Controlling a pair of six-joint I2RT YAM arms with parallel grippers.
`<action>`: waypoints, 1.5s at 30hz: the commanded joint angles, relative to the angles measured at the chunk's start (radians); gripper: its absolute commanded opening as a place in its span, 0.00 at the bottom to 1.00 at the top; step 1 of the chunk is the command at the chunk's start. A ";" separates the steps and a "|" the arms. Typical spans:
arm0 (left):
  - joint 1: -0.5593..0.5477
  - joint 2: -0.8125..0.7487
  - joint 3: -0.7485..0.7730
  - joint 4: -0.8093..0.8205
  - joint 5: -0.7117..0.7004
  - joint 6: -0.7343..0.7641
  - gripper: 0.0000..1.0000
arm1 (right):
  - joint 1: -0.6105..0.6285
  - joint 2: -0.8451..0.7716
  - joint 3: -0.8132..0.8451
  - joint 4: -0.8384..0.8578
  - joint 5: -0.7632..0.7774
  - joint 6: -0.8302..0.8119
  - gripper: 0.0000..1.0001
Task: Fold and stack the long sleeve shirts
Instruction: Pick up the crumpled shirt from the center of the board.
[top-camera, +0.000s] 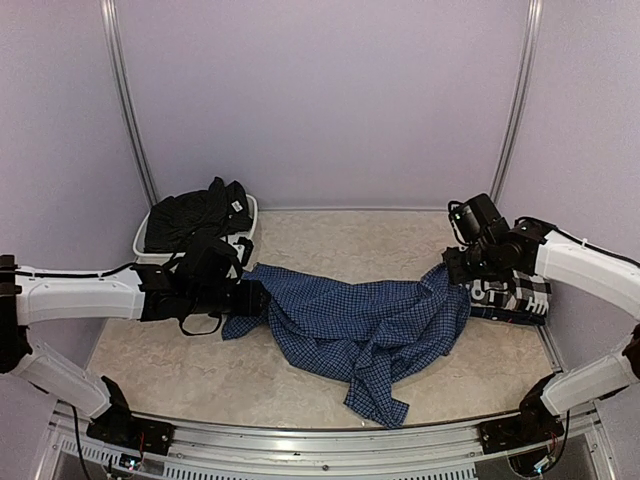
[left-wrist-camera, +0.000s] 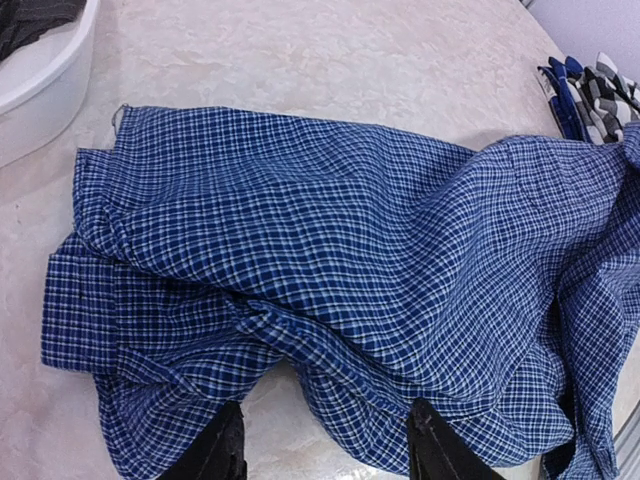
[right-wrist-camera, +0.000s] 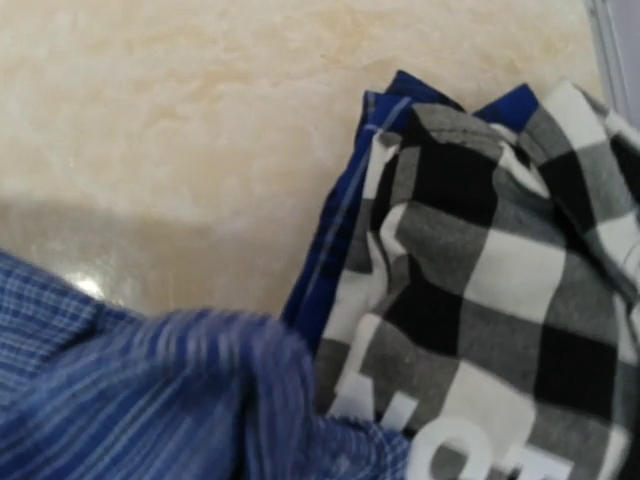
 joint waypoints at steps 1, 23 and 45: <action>-0.012 0.031 -0.005 0.005 0.039 0.040 0.56 | -0.008 -0.021 -0.007 -0.058 -0.008 0.010 0.67; 0.001 0.045 -0.003 -0.010 -0.056 0.122 0.82 | 0.111 0.102 -0.035 0.137 -0.294 0.058 0.43; 0.012 -0.128 -0.080 0.242 0.011 0.312 0.94 | 0.056 -0.073 0.472 0.114 -0.313 -0.043 0.00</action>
